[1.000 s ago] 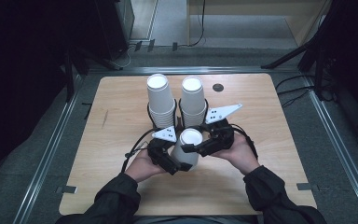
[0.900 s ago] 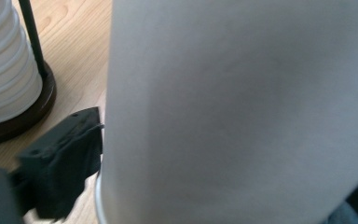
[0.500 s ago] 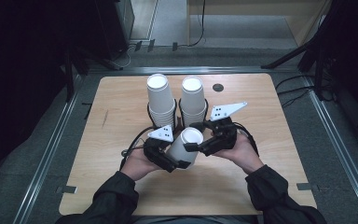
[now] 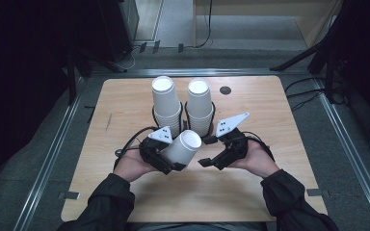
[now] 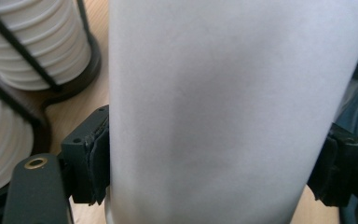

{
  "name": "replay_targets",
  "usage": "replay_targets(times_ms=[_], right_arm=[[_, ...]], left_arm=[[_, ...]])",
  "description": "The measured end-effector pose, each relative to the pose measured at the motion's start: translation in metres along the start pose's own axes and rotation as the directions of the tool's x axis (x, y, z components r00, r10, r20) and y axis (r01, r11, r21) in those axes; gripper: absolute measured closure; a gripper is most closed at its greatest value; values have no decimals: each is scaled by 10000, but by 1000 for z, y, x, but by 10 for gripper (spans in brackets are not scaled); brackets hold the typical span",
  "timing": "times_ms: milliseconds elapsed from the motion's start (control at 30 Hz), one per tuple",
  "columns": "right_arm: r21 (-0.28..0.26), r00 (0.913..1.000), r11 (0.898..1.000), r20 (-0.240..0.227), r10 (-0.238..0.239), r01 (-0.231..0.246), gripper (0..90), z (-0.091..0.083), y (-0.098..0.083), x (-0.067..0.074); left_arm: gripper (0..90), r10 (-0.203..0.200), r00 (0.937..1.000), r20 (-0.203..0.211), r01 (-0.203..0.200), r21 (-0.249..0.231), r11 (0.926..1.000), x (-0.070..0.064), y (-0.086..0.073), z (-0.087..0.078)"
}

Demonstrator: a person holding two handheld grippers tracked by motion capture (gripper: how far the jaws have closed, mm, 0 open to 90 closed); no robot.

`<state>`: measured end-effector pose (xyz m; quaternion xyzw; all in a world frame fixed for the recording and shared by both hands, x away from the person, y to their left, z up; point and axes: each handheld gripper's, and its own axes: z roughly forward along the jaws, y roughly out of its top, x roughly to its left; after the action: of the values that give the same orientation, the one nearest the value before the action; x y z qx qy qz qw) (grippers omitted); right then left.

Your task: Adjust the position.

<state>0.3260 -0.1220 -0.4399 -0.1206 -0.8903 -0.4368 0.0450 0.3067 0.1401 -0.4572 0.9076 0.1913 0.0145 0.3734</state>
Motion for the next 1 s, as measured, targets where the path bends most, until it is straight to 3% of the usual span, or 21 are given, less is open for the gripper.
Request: replay_targets(times_ms=[200,300,433,500,633,867,1000], right_arm=[[705,9995,9975,310,45,-67,213,9,-8,-8],[780,9991,9969,399,-117,85,215,8,-12,-10],[796,9989,9968,444,-129,93,218,7,-15,-11],[785,9992,9969,407,49,-81,219,8,-16,-11],[612,9995,9980,279,118,-135,214,10,-17,-12],[600,9999,9981,-80,-129,134,194,14,-12,-9],[713,9989,9968,-318,-342,364,185,19,-9,-5]], left_arm=[[172,450,9983,-367,-429,557,9975,8,2,5],[172,519,9986,-129,-509,718,9961,9,5,9],[173,598,9982,-24,-590,1319,9895,10,9,20],[173,611,9981,125,-623,1527,9863,10,9,24],[172,672,9952,707,-780,1626,9836,9,10,33],[169,1170,9881,999,-1357,2074,9688,2,14,44],[162,1132,9878,1068,-1341,2146,9675,0,15,46]])
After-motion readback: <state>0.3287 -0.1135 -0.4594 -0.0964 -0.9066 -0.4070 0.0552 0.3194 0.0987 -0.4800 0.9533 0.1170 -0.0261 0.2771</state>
